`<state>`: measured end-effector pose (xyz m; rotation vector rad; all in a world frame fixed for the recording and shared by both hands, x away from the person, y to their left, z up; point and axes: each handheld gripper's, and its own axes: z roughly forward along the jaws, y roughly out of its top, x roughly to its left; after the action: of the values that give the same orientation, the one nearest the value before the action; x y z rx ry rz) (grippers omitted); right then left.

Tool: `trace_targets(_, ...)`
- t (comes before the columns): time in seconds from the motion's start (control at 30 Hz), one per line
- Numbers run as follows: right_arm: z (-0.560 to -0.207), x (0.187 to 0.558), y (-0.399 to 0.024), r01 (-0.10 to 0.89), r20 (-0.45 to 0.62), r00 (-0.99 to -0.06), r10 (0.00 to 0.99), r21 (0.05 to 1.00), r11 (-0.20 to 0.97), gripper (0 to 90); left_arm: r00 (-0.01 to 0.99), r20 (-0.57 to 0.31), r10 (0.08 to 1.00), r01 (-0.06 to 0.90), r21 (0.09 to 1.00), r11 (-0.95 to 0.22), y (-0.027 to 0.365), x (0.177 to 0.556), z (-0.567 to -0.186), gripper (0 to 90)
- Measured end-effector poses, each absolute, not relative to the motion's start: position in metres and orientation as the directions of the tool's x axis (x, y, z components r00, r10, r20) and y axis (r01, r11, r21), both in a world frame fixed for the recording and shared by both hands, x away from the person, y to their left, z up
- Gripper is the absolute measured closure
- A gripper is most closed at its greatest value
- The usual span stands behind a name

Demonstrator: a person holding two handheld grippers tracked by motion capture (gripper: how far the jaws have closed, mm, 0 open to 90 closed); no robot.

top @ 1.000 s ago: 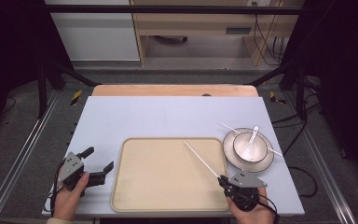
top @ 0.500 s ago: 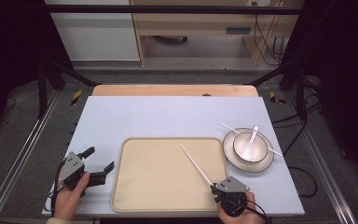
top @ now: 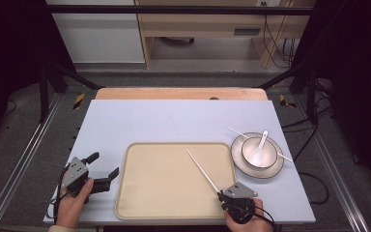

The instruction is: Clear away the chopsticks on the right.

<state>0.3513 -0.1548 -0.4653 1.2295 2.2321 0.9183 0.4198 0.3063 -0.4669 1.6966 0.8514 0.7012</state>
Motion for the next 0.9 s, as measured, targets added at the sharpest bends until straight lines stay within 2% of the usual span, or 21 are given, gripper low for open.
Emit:
trace_targets(0.57, -0.459, 0.352, -0.158, 0.488, -0.083, -0.521, 0.850, 0.788, 0.376, 58.0, 0.574, 0.043, 0.818, 0.196, 0.963, -0.187, 0.307, 0.419, -0.467, 4.4)
trace_targets(0.9, -0.427, 0.362, -0.180, 0.406, -0.139, -0.477, 0.868, 0.841, 0.358, 23.5, 0.571, 0.053, 0.819, 0.193, 0.961, -0.196, 0.307, 0.418, -0.467, 4.2)
